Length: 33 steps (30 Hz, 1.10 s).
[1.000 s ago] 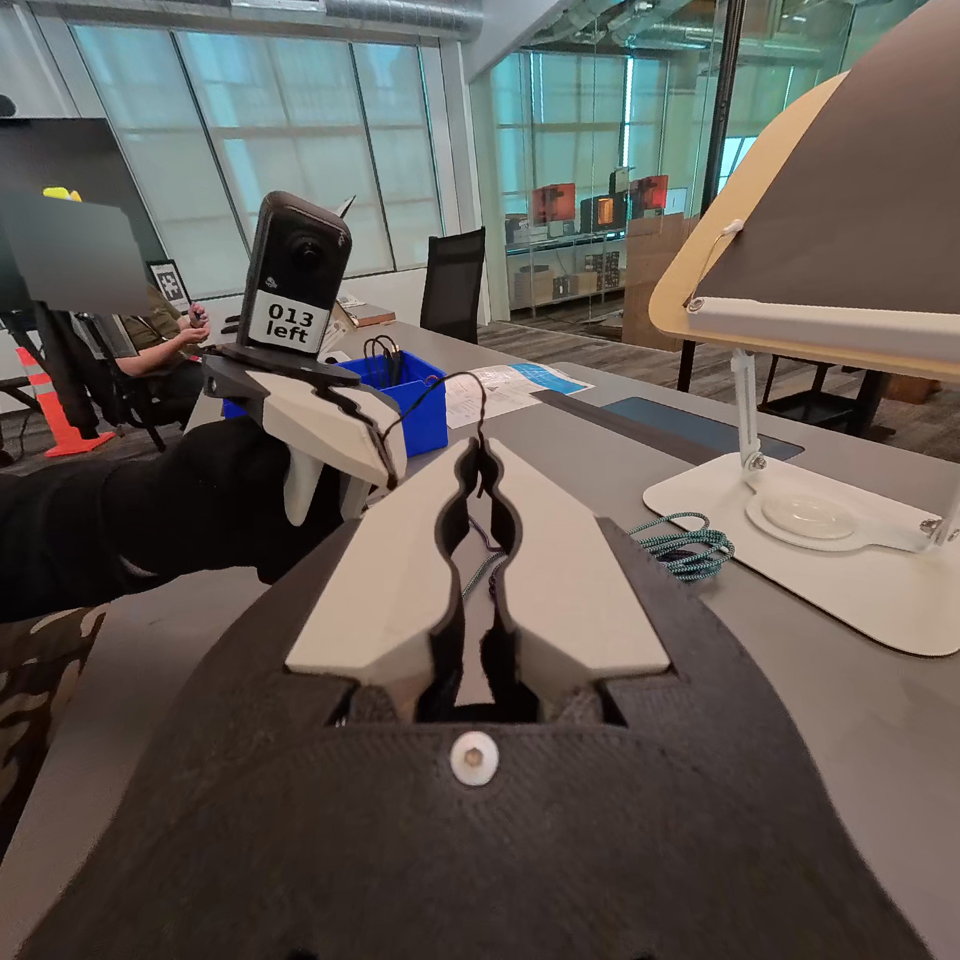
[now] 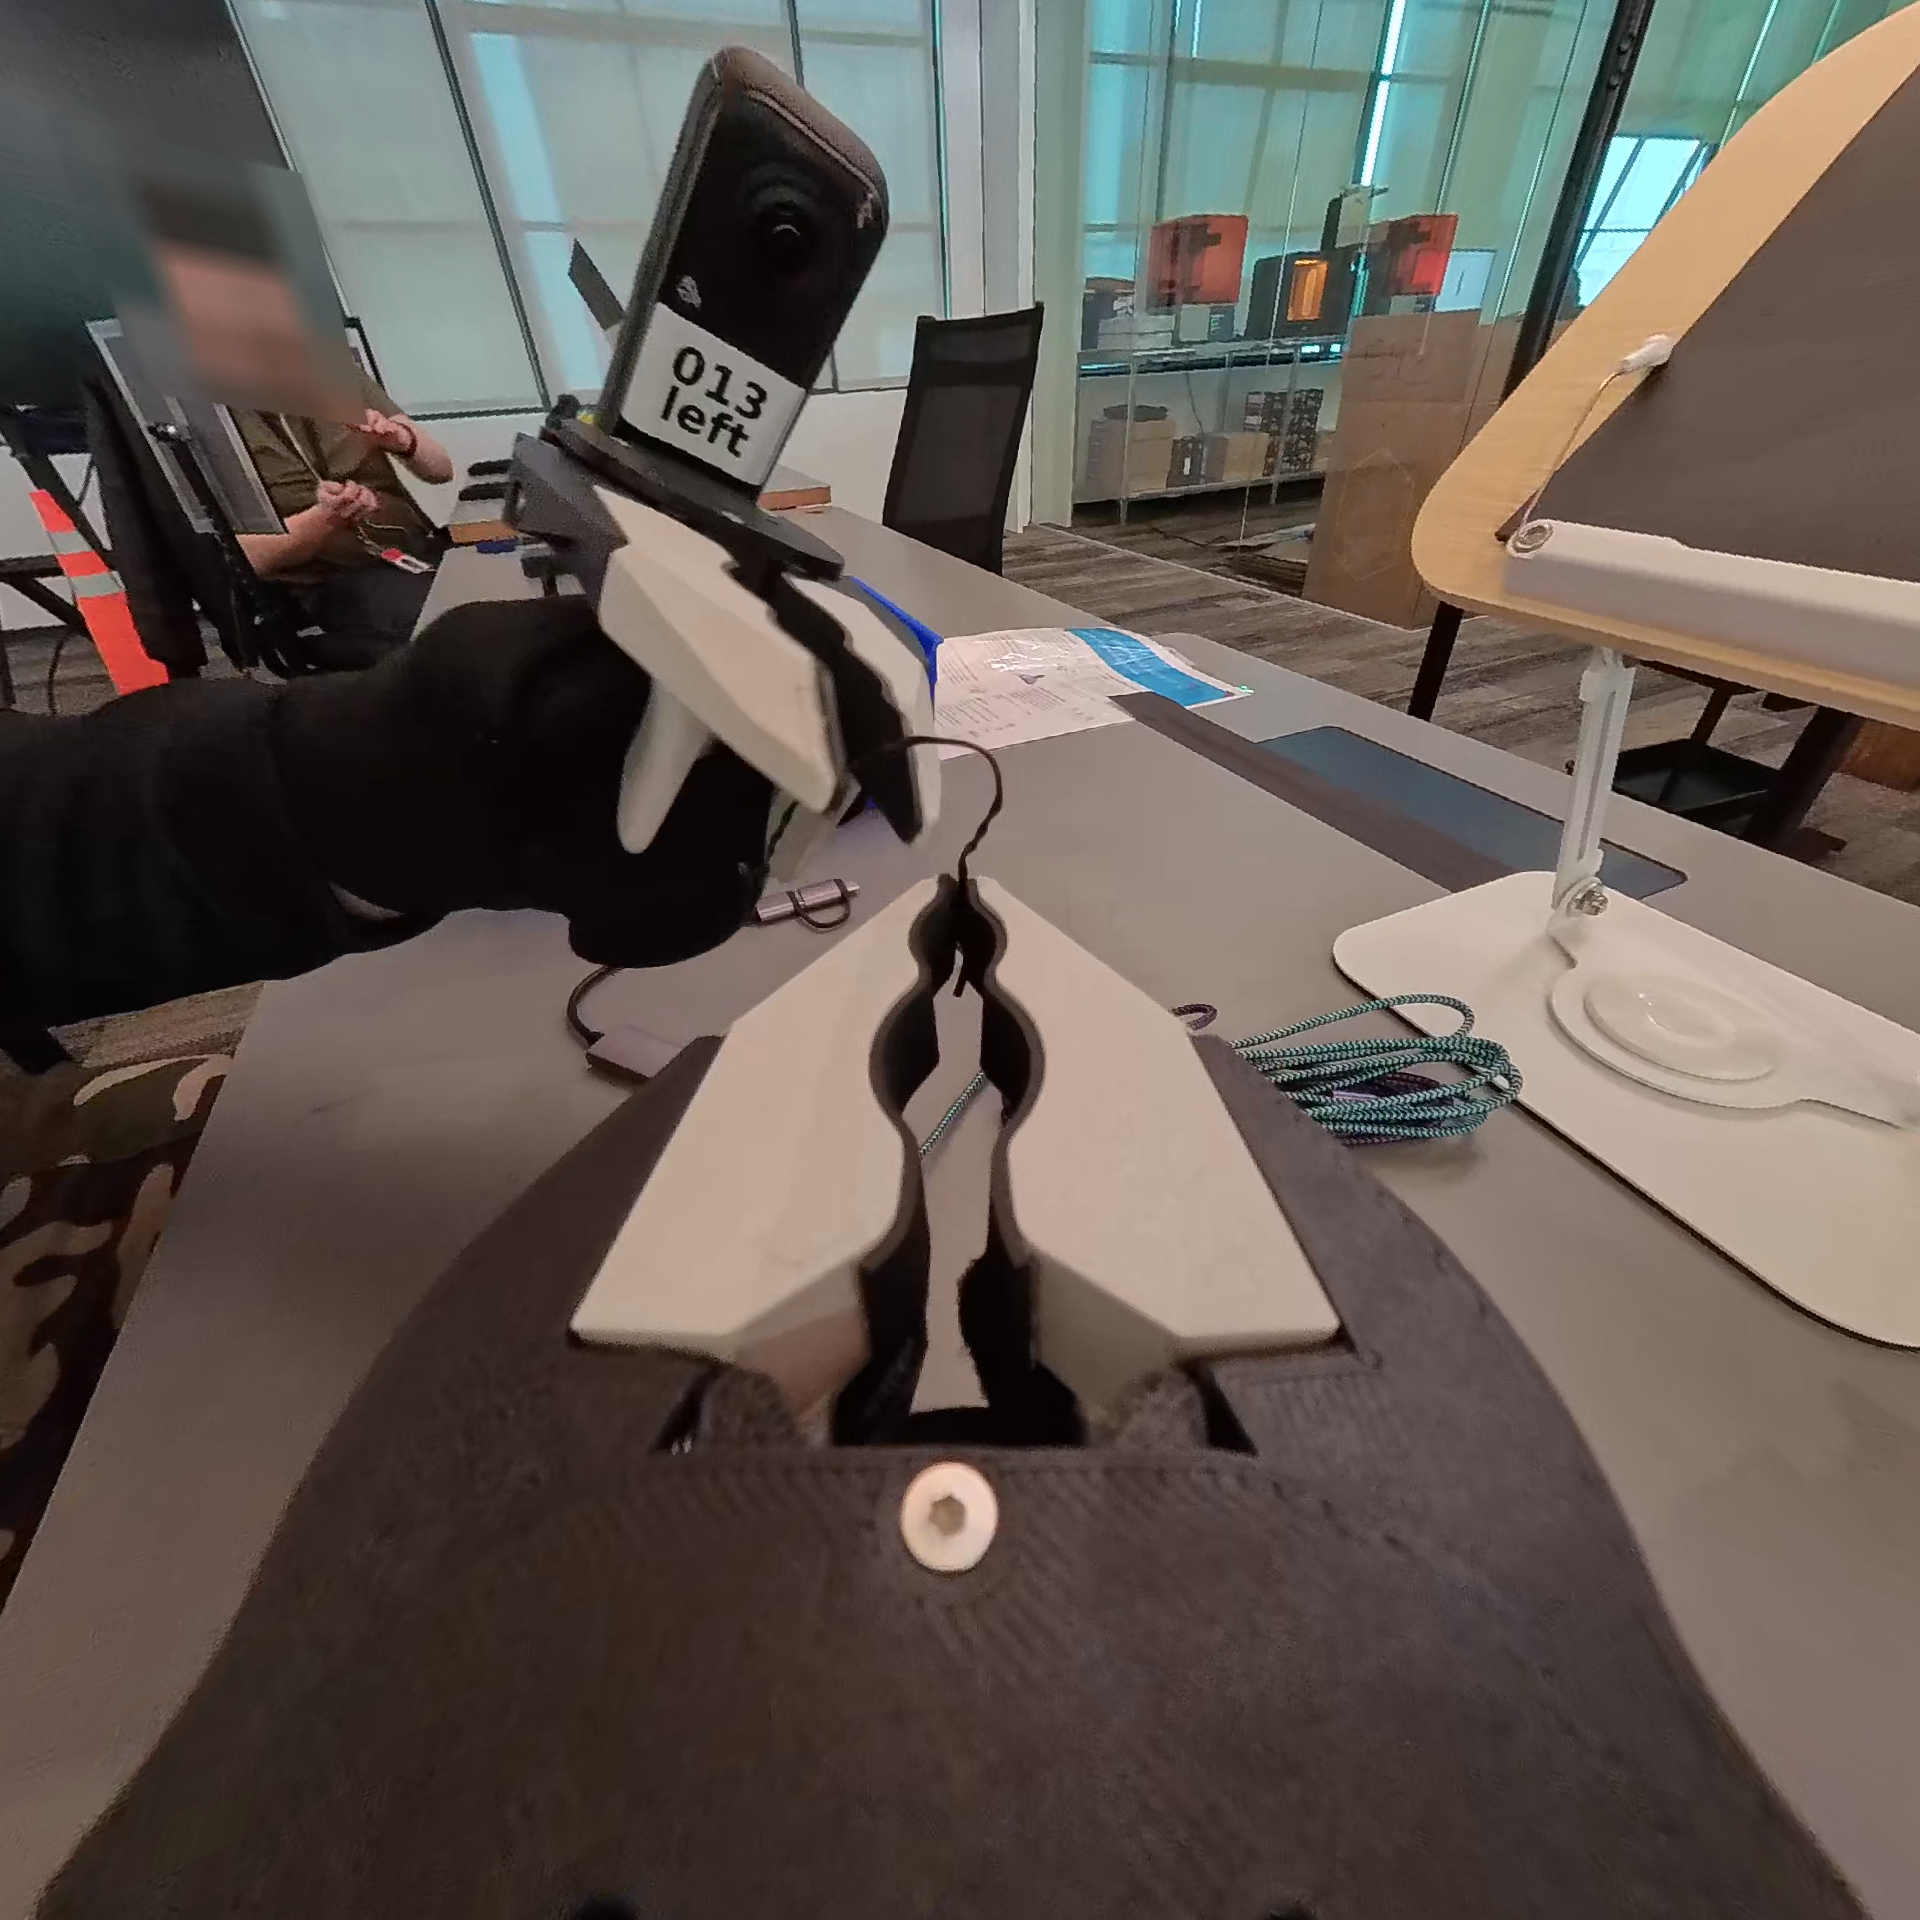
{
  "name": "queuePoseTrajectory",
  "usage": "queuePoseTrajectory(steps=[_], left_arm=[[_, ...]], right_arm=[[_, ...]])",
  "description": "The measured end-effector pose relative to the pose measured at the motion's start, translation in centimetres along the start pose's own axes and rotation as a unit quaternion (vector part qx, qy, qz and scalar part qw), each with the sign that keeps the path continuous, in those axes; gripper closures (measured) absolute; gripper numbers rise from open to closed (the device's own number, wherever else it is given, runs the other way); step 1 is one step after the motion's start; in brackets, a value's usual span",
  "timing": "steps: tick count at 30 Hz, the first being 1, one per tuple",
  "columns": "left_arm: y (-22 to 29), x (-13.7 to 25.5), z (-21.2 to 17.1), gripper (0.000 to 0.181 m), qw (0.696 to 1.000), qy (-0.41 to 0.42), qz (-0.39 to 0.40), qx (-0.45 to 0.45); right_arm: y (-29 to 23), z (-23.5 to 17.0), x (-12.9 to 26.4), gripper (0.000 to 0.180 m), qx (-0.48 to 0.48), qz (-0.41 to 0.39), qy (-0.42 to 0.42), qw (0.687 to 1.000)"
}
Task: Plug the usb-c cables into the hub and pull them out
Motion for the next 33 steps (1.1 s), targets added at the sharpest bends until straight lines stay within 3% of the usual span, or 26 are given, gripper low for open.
queuePoseTrajectory(steps=[1,8,20,22,23,24,28,33], left_arm=[[0.0,0.1,0.2,0.173,1.000,0.006,-0.005,0.004],[0.5,0.0,0.3,0.180,0.999,0.010,-0.028,0.011],[0.3,-0.1,1.5,0.181,0.996,0.088,-0.008,-0.001],[0.2,0.2,1.5,0.181,0.997,0.079,0.007,-0.022],[0.3,0.2,1.4,0.181,0.997,0.069,0.012,-0.034],[0.4,0.3,1.4,0.181,0.997,0.061,0.011,-0.038],[0.0,0.3,0.7,0.181,0.997,0.031,0.031,-0.057],[0.0,-0.2,-0.4,0.181,0.997,-0.001,0.034,-0.071]], right_arm=[[-0.1,0.0,0.0,0.180,0.001,0.002,-0.001,1.000],[-0.5,0.0,-0.1,0.180,0.004,0.011,-0.003,1.000],[-1.2,0.2,-0.4,0.180,-0.001,0.032,0.007,0.999],[-1.2,0.5,0.0,0.177,-0.024,0.052,0.025,0.998],[-0.9,0.5,0.2,0.161,-0.042,0.054,0.025,0.997],[-0.5,0.6,0.4,0.158,-0.053,0.053,0.028,0.997],[-0.1,1.5,1.3,0.161,-0.025,0.030,0.045,0.998],[-0.5,0.6,0.5,0.170,0.011,0.016,0.009,1.000]])
Point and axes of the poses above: each gripper's, where its closed fingertips meet, x back along the fingers, z out of its top, y = z × x across the jaws, the point moved 1 cm from there along x, back along the fingers, and after that the axes turned 4 degrees about z, right-handed, at the moved point
